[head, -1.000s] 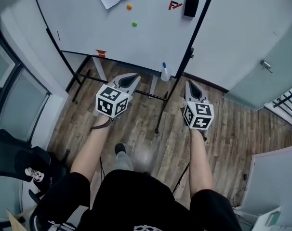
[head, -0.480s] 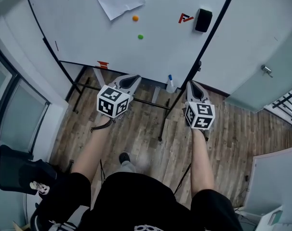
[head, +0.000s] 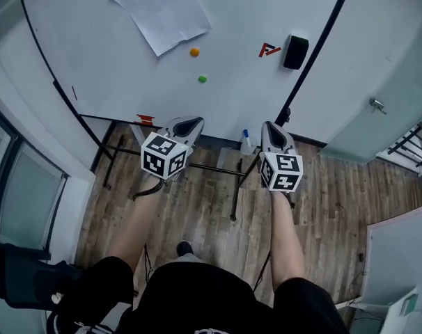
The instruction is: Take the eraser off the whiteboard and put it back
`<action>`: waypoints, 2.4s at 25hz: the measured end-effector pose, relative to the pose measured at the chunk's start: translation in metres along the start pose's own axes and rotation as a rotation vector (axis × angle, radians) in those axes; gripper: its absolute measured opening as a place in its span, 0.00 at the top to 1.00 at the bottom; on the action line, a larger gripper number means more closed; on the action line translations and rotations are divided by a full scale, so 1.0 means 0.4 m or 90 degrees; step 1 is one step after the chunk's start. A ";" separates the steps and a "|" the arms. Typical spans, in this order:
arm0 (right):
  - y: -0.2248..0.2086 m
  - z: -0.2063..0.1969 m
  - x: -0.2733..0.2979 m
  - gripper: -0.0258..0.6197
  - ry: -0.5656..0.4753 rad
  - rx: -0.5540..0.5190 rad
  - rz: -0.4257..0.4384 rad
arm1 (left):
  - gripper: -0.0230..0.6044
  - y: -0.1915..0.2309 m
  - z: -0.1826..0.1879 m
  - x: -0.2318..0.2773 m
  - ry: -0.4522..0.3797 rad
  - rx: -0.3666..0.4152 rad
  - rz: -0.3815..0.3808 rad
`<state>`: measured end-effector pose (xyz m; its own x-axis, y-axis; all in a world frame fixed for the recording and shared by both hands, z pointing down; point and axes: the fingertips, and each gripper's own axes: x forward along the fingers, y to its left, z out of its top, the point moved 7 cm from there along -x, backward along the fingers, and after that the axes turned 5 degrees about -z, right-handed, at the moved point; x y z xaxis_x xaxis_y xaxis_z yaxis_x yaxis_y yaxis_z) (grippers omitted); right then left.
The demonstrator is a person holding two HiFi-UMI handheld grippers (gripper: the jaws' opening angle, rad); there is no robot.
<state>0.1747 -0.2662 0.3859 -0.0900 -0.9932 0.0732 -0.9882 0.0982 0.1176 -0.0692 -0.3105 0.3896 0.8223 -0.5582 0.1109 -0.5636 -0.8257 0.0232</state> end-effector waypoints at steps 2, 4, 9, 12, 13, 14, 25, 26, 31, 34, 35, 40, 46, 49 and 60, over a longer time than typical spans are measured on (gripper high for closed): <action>0.001 0.018 0.016 0.92 -0.005 -0.006 -0.015 | 0.93 0.009 0.017 0.028 -0.006 0.003 -0.020; -0.004 0.035 0.031 0.92 -0.010 -0.010 -0.031 | 0.93 0.013 0.033 0.056 -0.010 0.008 -0.040; -0.019 0.079 0.068 0.92 -0.017 -0.034 -0.058 | 0.93 0.017 0.075 0.113 -0.019 0.018 -0.080; -0.041 0.118 0.085 0.92 -0.036 -0.037 -0.076 | 0.93 0.015 0.100 0.149 -0.018 0.022 -0.094; -0.050 0.131 0.089 0.92 -0.045 -0.038 -0.084 | 0.93 0.014 0.108 0.160 -0.017 0.022 -0.097; -0.060 0.143 0.093 0.92 -0.053 -0.039 -0.093 | 0.93 0.013 0.114 0.171 -0.016 0.022 -0.099; -0.173 0.234 0.211 0.57 -0.103 -0.037 -0.123 | 0.93 0.028 0.199 0.286 -0.025 0.071 -0.081; -0.182 0.245 0.221 0.57 -0.107 -0.035 -0.126 | 0.93 0.032 0.206 0.293 -0.026 0.076 -0.079; -0.215 0.288 0.260 0.55 -0.121 -0.037 -0.156 | 0.93 0.053 0.236 0.318 -0.036 0.081 -0.071; -0.223 0.298 0.287 0.53 -0.118 -0.037 -0.164 | 0.93 0.064 0.248 0.330 -0.044 0.075 -0.067; -0.224 0.300 0.297 0.53 -0.118 -0.038 -0.167 | 0.93 0.067 0.252 0.333 -0.045 0.075 -0.067; -0.234 0.300 0.333 0.52 -0.121 -0.035 -0.191 | 0.93 0.076 0.254 0.352 -0.044 0.077 -0.073; -0.250 0.297 0.362 0.52 -0.118 -0.036 -0.218 | 0.93 0.090 0.244 0.369 -0.039 0.075 -0.081; -0.254 0.291 0.375 0.53 -0.114 -0.039 -0.223 | 0.93 0.098 0.242 0.376 -0.038 0.072 -0.079; -0.252 0.290 0.370 0.54 -0.126 -0.035 -0.227 | 0.93 0.108 0.245 0.378 -0.044 0.071 -0.074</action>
<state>0.2467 -0.4302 0.2701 0.2293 -0.9579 -0.1726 -0.9541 -0.2563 0.1551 0.0383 -0.4387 0.3100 0.8872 -0.4591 0.0447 -0.4550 -0.8870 -0.0793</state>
